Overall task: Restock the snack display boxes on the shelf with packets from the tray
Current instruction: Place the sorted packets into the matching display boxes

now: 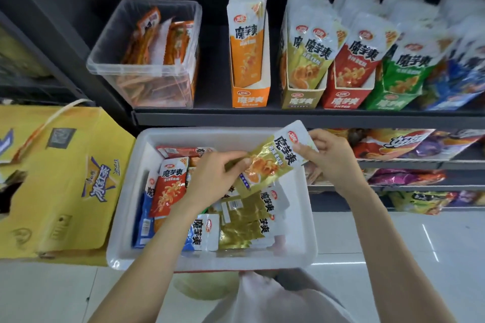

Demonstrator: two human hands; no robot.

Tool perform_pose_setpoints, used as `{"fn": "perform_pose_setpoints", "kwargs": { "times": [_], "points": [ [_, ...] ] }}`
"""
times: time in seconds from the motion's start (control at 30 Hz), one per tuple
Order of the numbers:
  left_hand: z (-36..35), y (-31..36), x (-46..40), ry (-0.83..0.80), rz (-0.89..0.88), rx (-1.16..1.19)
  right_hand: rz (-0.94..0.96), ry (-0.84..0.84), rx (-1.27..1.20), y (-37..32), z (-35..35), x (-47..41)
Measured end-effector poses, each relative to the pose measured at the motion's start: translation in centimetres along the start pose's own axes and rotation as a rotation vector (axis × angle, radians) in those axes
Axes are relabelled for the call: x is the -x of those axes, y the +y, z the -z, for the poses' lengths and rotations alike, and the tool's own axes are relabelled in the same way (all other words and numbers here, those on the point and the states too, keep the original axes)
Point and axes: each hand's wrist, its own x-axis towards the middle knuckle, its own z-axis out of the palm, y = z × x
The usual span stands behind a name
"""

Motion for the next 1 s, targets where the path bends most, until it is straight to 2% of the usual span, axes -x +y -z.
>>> {"fn": "perform_pose_setpoints", "kwargs": {
  "times": [0.07, 0.13, 0.27, 0.37, 0.47, 0.53, 0.63, 0.73, 0.8, 0.9, 1.0],
  "points": [
    [-0.2, 1.7, -0.6, 0.026, -0.057, 0.027, 0.045, -0.002, 0.006, -0.5, 1.8, 0.3],
    [-0.5, 3.7, -1.6, 0.070, -0.139, 0.042, 0.170, 0.085, 0.035, -1.6, 3.5, 0.3],
    [-0.7, 7.6, -5.4, 0.349, -0.341, 0.022, 0.403, 0.308, -0.013, -4.7, 7.1, -1.0],
    [-1.0, 9.5, -8.9, 0.521, -0.331, -0.080, 0.565, 0.535, 0.098, -6.5, 10.1, -3.1],
    [-1.8, 9.3, -11.4, 0.539, -0.277, -0.360, 0.689, 0.647, 0.240, -8.1, 11.7, -5.8],
    [-2.5, 8.7, -12.1, 0.555, -0.269, -0.512, 0.775, 0.623, 0.369, -9.1, 11.5, -7.7],
    [-3.1, 7.9, -12.2, 0.578, -0.269, -0.597, 0.887, 0.490, 0.610, -10.3, 9.8, -10.7],
    [-3.2, 7.7, -12.1, 0.567, -0.270, -0.609, 0.797, 0.324, 0.913, -10.7, 8.0, -13.2],
    [-3.2, 7.8, -12.0, 0.556, -0.265, -0.612, 0.773, 0.291, 1.057, -10.6, 7.1, -14.3],
    [-3.1, 8.0, -11.9, 0.555, -0.280, -0.611, 0.804, 0.303, 1.123, -10.3, 6.2, -15.2],
    [-3.1, 7.8, -11.7, 0.539, -0.292, -0.605, 0.807, 0.349, 1.036, -9.6, 5.8, -15.7]
  ]
}}
